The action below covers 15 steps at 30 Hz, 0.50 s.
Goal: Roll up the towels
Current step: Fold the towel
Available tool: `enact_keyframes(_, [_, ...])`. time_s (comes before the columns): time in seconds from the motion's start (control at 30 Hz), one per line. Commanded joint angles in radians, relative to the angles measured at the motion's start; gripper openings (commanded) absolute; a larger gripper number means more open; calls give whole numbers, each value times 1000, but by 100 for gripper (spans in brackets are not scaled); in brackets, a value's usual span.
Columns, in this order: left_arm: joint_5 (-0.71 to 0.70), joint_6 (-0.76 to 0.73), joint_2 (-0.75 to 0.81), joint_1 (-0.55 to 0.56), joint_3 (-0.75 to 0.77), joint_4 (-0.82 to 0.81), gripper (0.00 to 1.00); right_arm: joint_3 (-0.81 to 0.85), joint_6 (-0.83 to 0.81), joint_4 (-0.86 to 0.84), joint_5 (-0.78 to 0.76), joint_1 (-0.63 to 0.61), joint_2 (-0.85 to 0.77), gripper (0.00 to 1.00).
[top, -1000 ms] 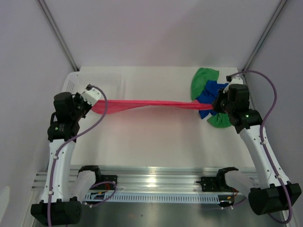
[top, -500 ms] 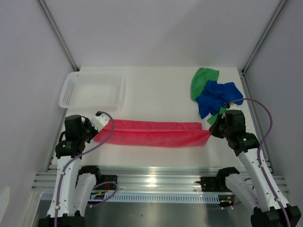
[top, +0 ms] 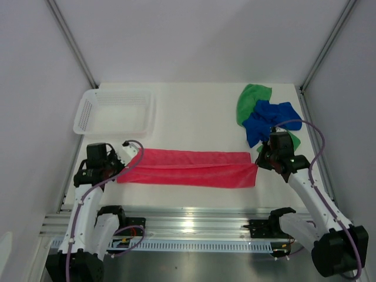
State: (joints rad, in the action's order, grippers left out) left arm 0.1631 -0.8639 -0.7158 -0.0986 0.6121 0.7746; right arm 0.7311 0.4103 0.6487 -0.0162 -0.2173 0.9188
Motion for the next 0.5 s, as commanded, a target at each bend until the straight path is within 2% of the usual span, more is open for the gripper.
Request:
enact_keyframes(0.0, [0, 20, -77, -13, -14, -84, 1, -24, 4, -101, -41, -2, 90, 0])
enact_keyframes(0.23, [-77, 39, -261, -15, -21, -202, 1, -25, -7, -185, -47, -1, 239, 0])
enact_keyframes(0.47, [-80, 55, -347, -15, 5, -224, 1, -31, -15, -225, -48, -7, 285, 0])
